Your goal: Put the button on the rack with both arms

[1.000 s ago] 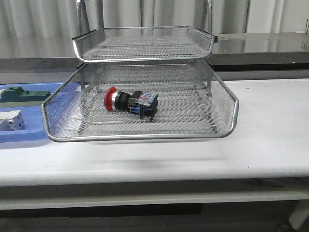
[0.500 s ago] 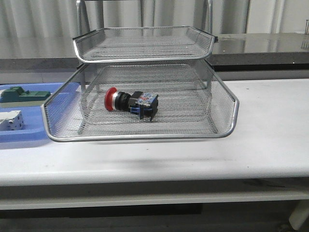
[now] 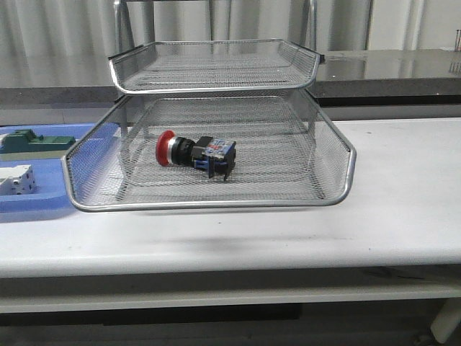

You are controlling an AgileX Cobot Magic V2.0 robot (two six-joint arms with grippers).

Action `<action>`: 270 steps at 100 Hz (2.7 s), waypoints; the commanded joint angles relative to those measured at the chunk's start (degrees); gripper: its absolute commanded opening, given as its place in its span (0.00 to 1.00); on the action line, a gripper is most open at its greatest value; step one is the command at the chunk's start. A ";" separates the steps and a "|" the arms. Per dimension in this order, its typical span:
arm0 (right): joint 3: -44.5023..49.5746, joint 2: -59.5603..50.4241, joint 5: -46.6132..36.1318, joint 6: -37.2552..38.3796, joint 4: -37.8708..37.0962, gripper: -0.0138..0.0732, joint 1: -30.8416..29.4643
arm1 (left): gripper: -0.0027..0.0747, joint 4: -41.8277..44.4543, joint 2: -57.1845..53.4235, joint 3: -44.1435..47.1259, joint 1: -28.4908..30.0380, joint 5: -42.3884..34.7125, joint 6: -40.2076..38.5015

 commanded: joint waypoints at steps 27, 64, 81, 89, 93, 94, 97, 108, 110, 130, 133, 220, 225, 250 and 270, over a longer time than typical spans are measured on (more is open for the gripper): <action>-1.81 0.16 -3.48 -0.04 -1.38 0.08 -0.10 | 0.49 -0.88 -0.02 -1.44 0.18 -4.72 -0.65; -1.81 0.16 -3.48 -0.04 -1.38 0.08 -0.10 | 0.01 -0.88 -0.02 -1.44 0.18 -4.72 -0.65; -1.81 0.16 -3.48 -0.04 -1.38 0.08 -0.10 | 0.01 -0.88 -0.02 -1.44 0.18 -4.72 -0.65; -1.81 0.16 -3.48 -0.04 -1.32 0.08 -0.10 | 0.01 -0.88 -0.02 -1.44 0.18 -4.72 -0.65; -1.81 0.16 -3.48 -0.04 -1.32 0.08 -0.10 | 0.01 -0.88 -0.02 -1.44 0.18 -4.72 -0.65; -1.81 0.16 -3.48 -0.04 -1.32 0.08 -0.10 | 0.01 -0.88 -0.02 -1.44 0.18 -4.72 -0.65; -1.81 0.16 -3.48 -0.04 -1.32 0.08 -0.10 | 0.01 -0.88 -0.02 -1.44 0.18 -4.72 -0.65; -1.81 0.16 -3.48 -0.04 -1.32 0.08 -0.10 | 0.01 -0.88 -0.02 -1.44 0.18 -4.72 -0.65; -1.81 0.16 -3.48 -0.04 -1.32 0.08 -0.10 | 0.01 -0.88 -0.02 -1.44 0.18 -4.72 -0.65; -1.81 0.16 -4.08 -0.04 -1.32 0.08 -0.10 | 0.01 -0.88 -0.02 -1.44 0.18 -4.72 -0.65; -1.81 0.16 -4.24 -0.04 -1.32 0.08 -0.10 | 0.01 -0.88 -0.02 -1.44 0.18 -4.72 -0.65; -1.81 26.49 -13.30 -6.14 23.03 0.08 4.30 | 0.01 -0.88 -0.02 -1.44 0.18 -4.72 -0.65; -1.81 28.26 -14.18 -6.14 23.03 0.08 5.62 | 0.01 -0.88 -0.02 -1.44 0.18 -4.72 -0.65; -1.81 36.59 -19.56 -6.14 25.61 0.08 13.13 | 0.01 -0.88 -0.02 -1.44 0.18 -4.72 -0.65; -1.81 43.27 -24.24 -6.14 28.07 0.08 19.07 | 0.01 -0.88 -0.02 -1.44 0.18 -4.72 -0.65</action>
